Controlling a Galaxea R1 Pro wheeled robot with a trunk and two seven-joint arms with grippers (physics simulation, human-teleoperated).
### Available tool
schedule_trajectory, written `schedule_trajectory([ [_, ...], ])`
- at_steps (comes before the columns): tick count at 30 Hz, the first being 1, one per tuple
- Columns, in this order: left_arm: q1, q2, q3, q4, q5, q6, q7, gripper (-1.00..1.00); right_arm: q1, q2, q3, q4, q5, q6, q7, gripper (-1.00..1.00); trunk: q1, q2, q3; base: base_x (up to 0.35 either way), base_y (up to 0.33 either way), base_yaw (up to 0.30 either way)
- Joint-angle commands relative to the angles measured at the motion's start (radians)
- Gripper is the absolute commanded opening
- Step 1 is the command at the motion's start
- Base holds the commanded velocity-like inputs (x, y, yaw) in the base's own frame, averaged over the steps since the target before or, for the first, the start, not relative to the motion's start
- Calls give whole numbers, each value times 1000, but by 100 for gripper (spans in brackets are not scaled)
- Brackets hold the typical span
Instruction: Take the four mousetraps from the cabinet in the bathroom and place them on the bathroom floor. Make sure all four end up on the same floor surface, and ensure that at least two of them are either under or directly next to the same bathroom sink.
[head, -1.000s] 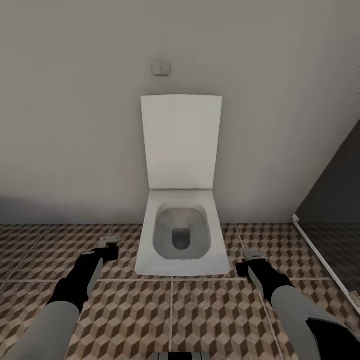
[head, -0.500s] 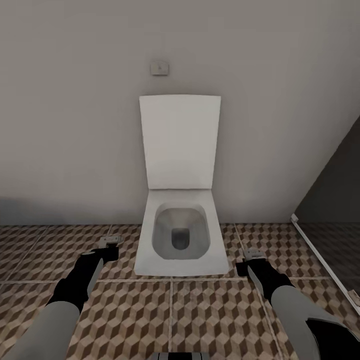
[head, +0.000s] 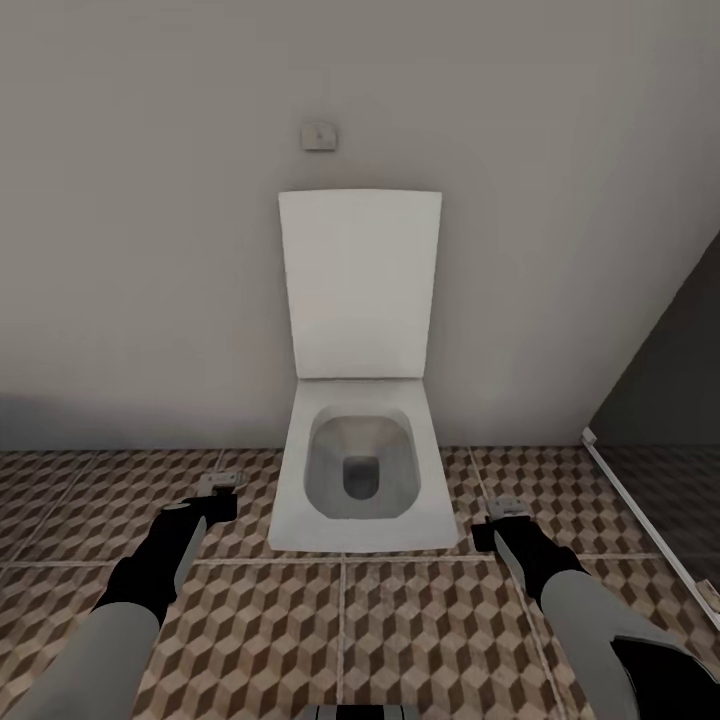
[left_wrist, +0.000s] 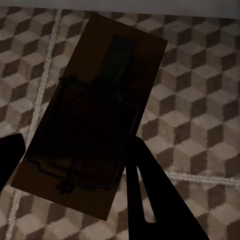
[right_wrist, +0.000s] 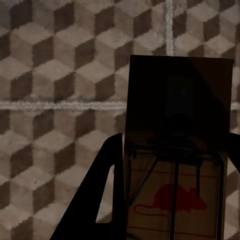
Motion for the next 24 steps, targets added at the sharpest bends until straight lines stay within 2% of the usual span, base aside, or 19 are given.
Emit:
schedule_trajectory([
  [1,0,0,1,-1,-7,5,-1,-100,0,1,-7,-1,9,5,-1,-100,0,0,-1,0,0,0],
  [17,-1,-2,2,1,-8,4,0,-100,0,-1,-7,-1,8,11,-14,-100,0,0,-1,4,0,26],
  [24,-1,-1,0,10,-9,4,3,-100,0,-2,-7,-1,8,8,-14,-100,0,0,-1,218,0,2],
])
